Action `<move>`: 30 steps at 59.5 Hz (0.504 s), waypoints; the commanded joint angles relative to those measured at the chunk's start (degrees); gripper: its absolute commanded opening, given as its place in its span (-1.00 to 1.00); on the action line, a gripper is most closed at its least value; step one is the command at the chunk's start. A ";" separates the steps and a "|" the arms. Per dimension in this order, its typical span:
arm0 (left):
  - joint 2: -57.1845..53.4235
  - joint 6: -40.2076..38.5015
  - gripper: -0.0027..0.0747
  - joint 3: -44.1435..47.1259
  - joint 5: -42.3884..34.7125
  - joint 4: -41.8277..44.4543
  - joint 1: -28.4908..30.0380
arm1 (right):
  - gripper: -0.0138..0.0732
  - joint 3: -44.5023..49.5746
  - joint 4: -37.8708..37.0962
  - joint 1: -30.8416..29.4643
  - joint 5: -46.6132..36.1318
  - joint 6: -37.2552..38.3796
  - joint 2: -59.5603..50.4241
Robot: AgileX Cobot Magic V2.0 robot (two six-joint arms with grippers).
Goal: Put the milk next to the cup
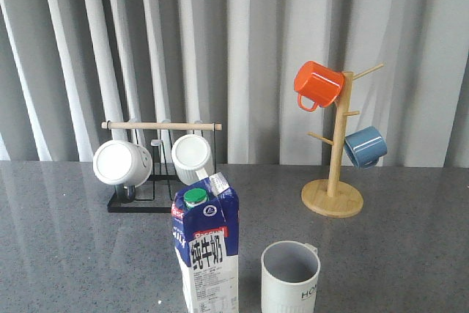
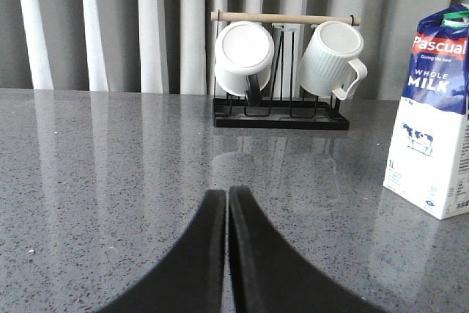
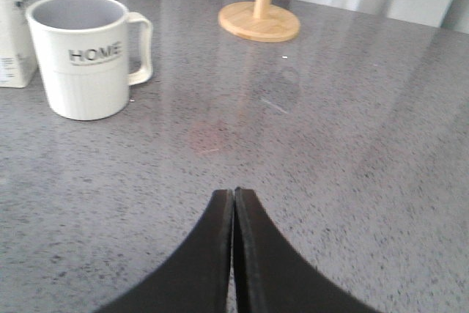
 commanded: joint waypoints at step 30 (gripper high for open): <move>-0.53 -0.40 -0.95 -1.01 -3.74 0.10 0.14 | -0.70 15.75 1.06 -8.39 -23.06 5.43 -13.67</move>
